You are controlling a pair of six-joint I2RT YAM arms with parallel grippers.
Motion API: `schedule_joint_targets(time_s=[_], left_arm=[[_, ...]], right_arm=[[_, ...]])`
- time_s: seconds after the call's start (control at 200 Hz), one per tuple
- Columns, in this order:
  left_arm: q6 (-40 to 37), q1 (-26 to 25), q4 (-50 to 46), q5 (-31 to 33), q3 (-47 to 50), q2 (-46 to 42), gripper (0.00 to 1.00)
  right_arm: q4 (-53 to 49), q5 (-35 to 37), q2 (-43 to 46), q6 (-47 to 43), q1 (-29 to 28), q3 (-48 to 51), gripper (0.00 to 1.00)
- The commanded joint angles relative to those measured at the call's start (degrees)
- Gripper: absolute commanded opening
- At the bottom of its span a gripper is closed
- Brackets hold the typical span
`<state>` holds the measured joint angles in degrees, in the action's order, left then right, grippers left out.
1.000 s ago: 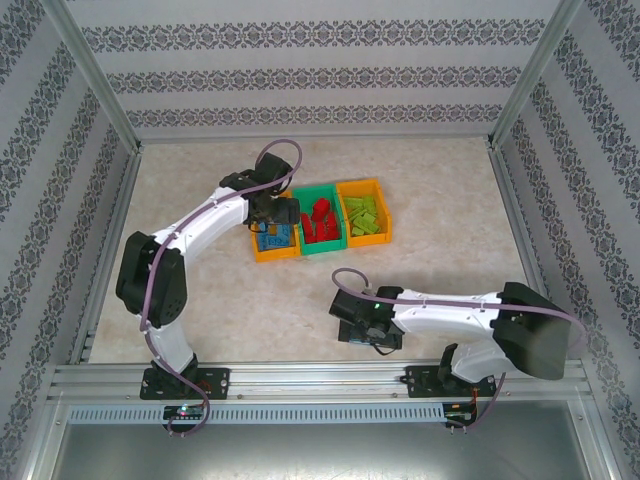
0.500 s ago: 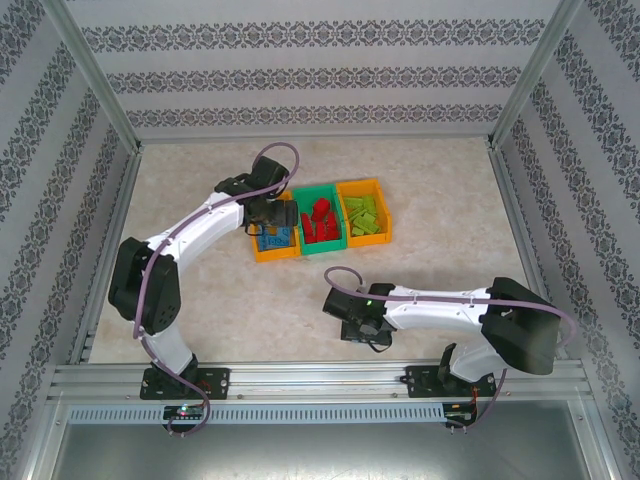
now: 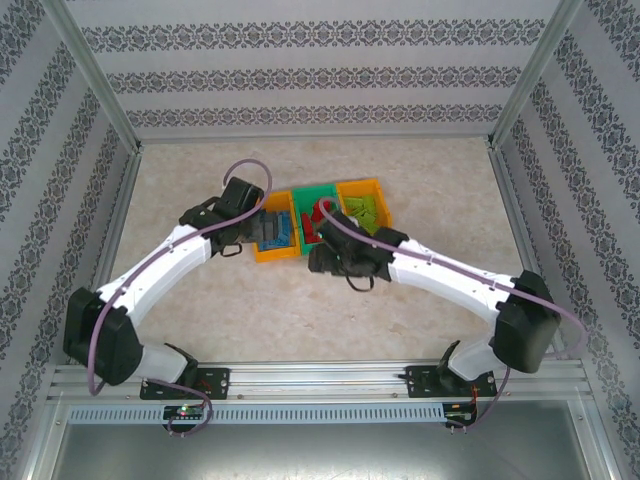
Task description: Sort the legos into containers by color
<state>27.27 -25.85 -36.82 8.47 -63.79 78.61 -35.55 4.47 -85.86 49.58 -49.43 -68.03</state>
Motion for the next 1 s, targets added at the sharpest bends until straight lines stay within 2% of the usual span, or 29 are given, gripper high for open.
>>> schedule_joint_targets(time_s=[0.0, 0.335, 0.615, 0.809, 0.864, 0.994], left_arm=[[2.5, 0.7, 0.4, 3.3, 4.7, -4.6, 0.99], [8.5, 1.5, -3.9, 5.7, 14.6, -13.7, 0.99], [10.7, 1.7, -5.9, 6.3, 16.4, -16.2, 0.99], [11.2, 1.8, -6.6, 6.5, 16.5, -16.0, 0.99], [11.2, 1.8, -6.8, 6.6, 16.5, -16.0, 0.99], [11.3, 1.8, -7.0, 7.2, 16.2, -15.9, 0.99]], right_arm=[[5.5, -4.6, -5.8, -9.6, 2.8, -6.8, 0.6], [4.0, -17.1, -29.3, -16.0, 7.3, -32.8, 0.6], [3.7, -20.2, -39.6, -15.1, 8.7, -43.9, 0.66], [3.4, -20.7, -42.1, -14.7, 9.5, -46.0, 0.85], [4.6, -21.3, -41.5, -15.1, 9.5, -45.1, 0.97], [6.1, -21.0, -38.2, -16.2, 9.3, -43.1, 0.98]])
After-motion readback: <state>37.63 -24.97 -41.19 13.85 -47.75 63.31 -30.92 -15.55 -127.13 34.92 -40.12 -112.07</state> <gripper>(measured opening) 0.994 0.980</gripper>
